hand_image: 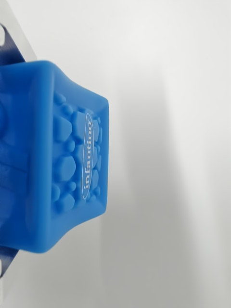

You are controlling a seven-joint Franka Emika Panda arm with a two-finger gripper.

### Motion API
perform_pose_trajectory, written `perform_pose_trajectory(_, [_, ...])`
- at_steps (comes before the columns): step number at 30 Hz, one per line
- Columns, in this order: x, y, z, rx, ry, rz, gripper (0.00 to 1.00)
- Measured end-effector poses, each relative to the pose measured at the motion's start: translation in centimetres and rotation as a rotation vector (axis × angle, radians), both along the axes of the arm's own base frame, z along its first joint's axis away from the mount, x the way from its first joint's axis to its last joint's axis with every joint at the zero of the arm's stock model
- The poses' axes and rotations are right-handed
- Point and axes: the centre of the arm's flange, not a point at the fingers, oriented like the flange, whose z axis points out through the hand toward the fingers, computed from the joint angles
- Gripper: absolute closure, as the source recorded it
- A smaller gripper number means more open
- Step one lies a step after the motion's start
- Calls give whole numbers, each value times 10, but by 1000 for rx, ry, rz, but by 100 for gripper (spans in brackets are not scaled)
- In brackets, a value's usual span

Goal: Stack cube

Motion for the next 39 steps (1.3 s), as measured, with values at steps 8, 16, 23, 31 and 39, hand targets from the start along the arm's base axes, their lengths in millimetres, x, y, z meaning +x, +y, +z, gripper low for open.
perform_pose_trajectory(8, [-2,7,11,0,3,-18,100])
perform_pose_trajectory(16, [-5,22,13,1,4,-44,100])
perform_pose_trajectory(23, [-7,35,16,1,4,-70,100])
perform_pose_trajectory(31, [-10,49,19,1,3,-99,100])
perform_pose_trajectory(39, [-14,63,22,1,3,-127,100])
